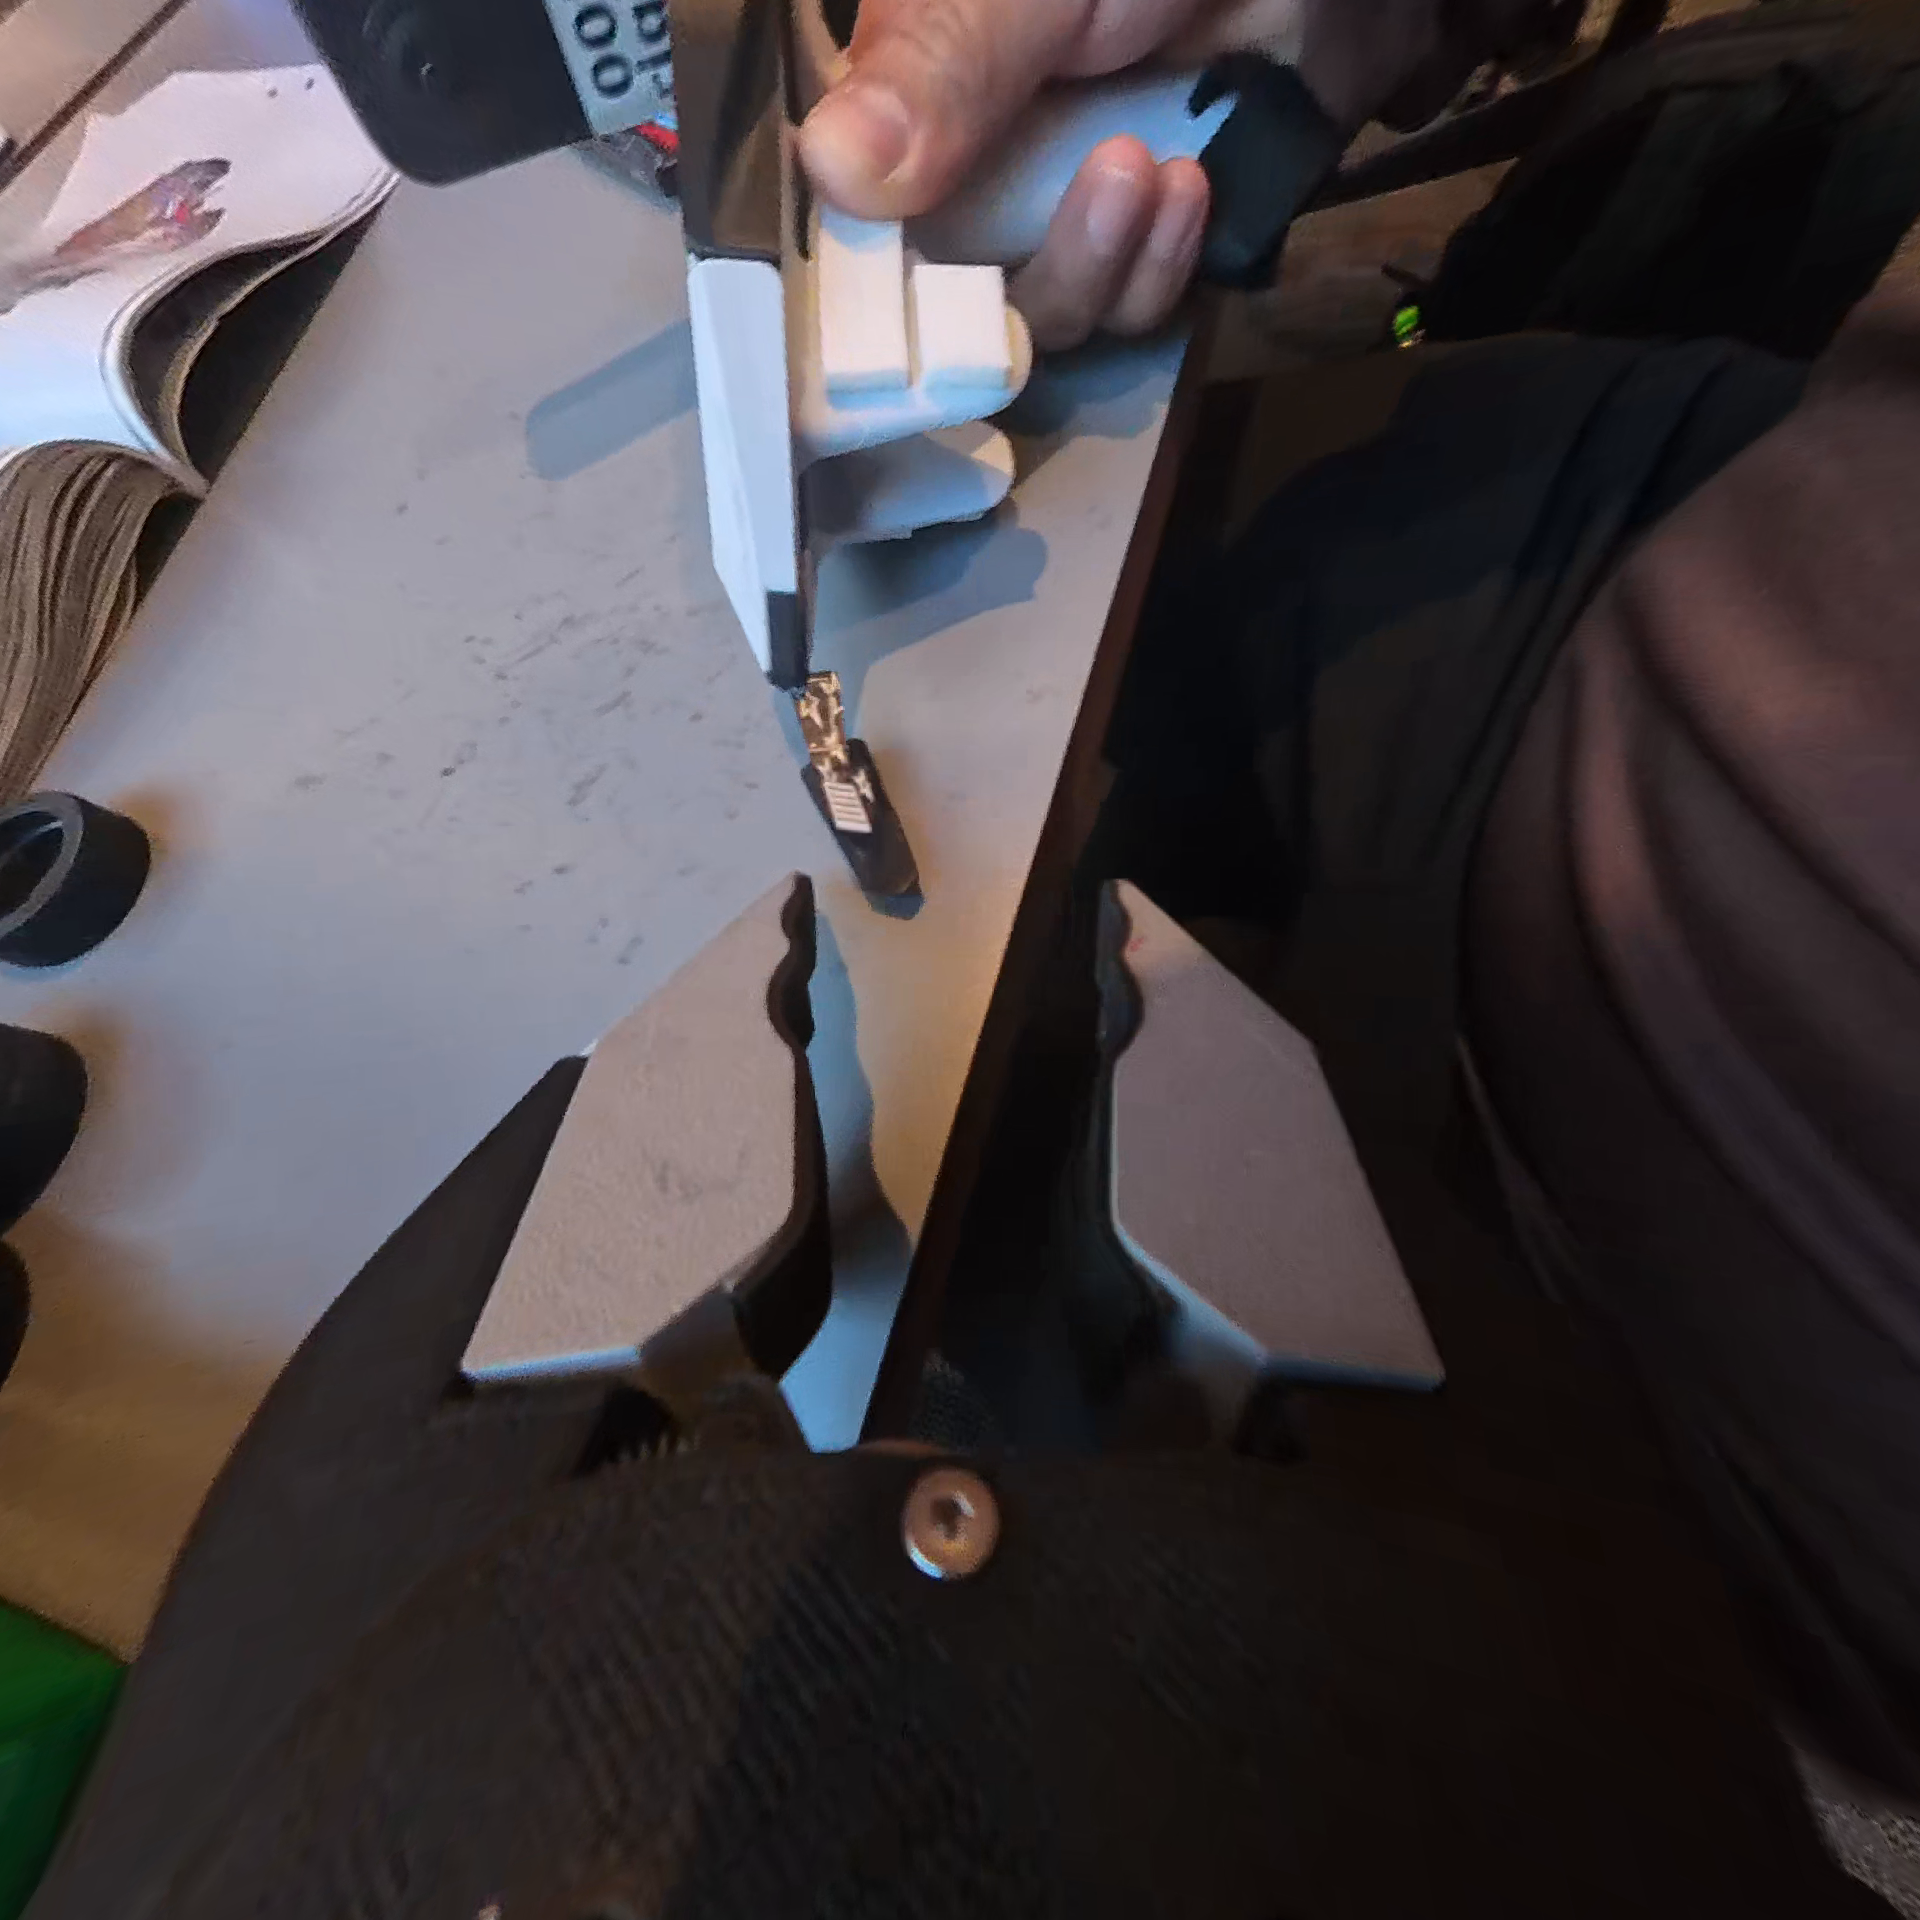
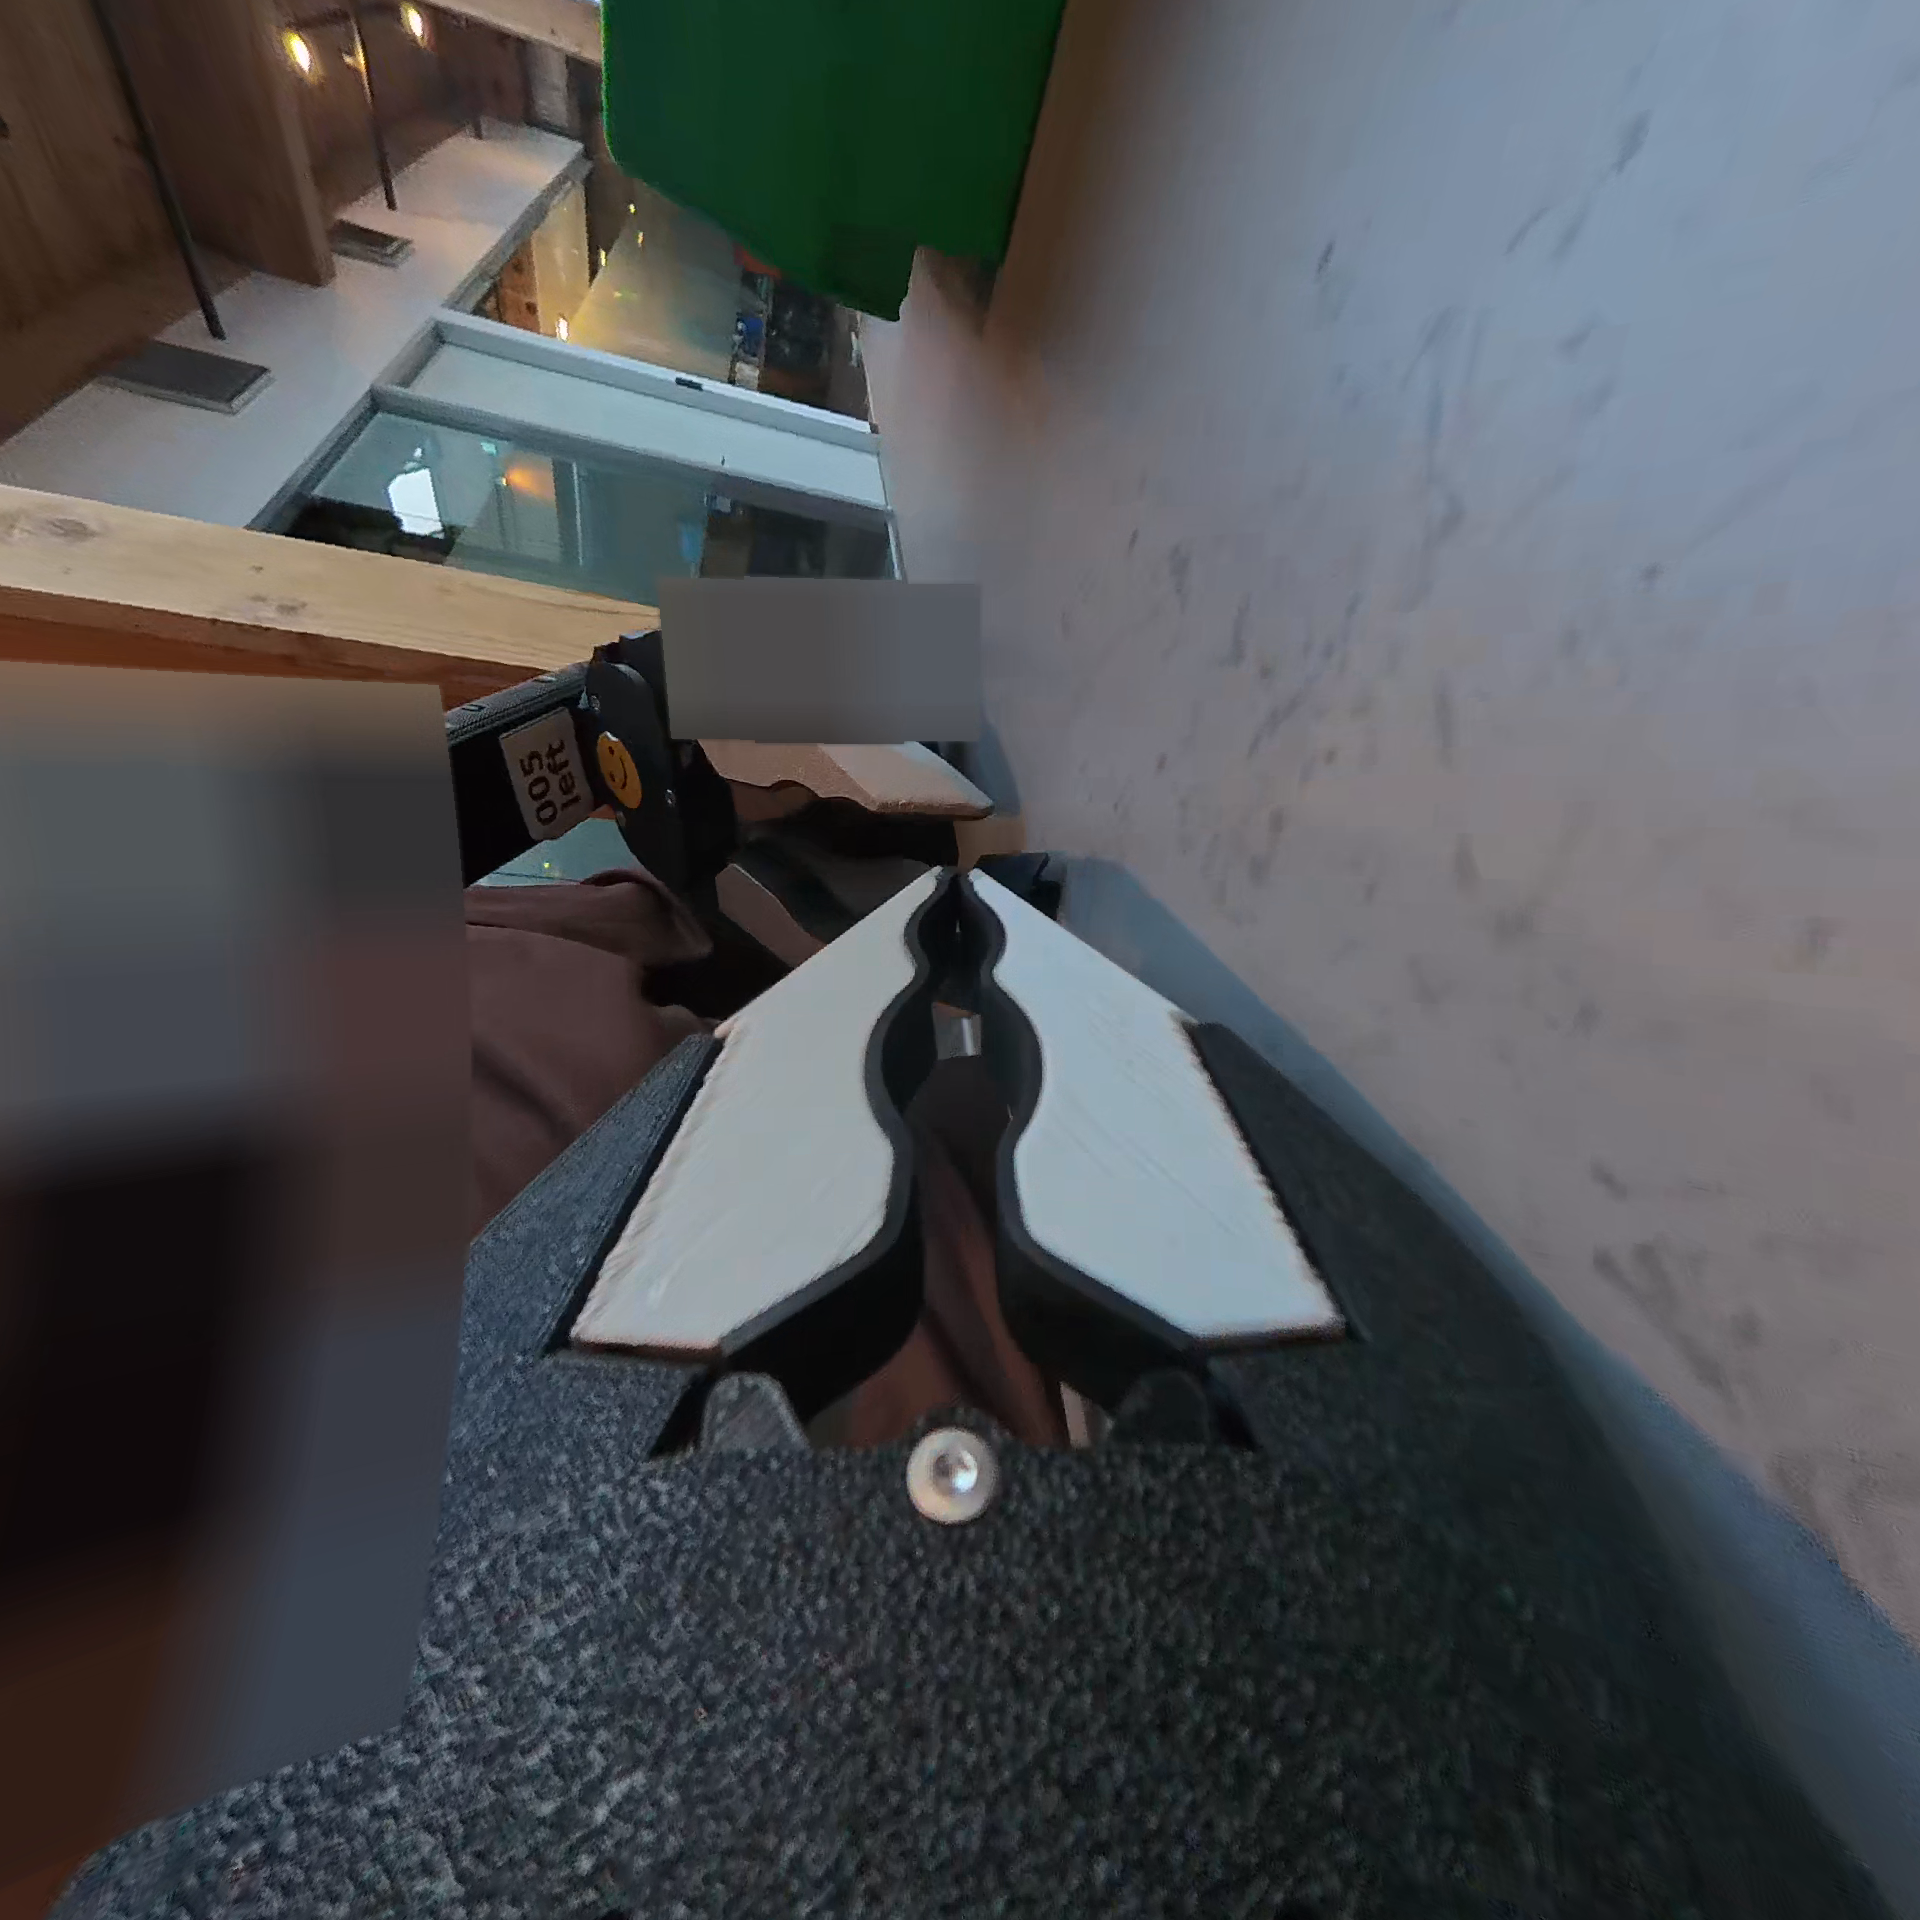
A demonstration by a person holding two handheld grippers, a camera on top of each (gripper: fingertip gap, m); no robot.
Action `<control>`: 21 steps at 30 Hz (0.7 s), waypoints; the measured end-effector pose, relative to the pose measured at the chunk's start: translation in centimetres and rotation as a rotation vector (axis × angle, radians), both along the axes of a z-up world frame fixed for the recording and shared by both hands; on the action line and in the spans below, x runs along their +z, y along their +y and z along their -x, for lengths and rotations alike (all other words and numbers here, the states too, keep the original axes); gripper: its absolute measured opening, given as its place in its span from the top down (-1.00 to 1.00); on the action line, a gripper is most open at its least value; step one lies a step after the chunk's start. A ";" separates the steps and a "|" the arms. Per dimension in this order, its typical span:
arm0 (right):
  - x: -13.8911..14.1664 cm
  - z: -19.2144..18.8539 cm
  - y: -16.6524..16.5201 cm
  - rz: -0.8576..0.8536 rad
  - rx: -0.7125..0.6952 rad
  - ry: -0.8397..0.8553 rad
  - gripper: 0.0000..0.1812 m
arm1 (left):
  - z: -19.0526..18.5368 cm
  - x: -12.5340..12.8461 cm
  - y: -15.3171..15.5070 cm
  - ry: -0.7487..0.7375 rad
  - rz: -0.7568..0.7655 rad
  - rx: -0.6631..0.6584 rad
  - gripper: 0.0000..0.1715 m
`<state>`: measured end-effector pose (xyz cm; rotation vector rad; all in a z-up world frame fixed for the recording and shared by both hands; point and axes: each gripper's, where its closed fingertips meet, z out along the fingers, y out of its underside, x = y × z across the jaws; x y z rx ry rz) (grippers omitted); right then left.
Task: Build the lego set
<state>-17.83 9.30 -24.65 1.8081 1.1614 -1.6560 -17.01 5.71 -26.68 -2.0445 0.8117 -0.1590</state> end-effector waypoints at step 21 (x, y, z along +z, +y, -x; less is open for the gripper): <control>-0.3 0.1 -0.8 -0.007 0.054 -0.038 1.00 | -0.1 1.3 -0.8 -0.007 -0.046 -0.096 0.41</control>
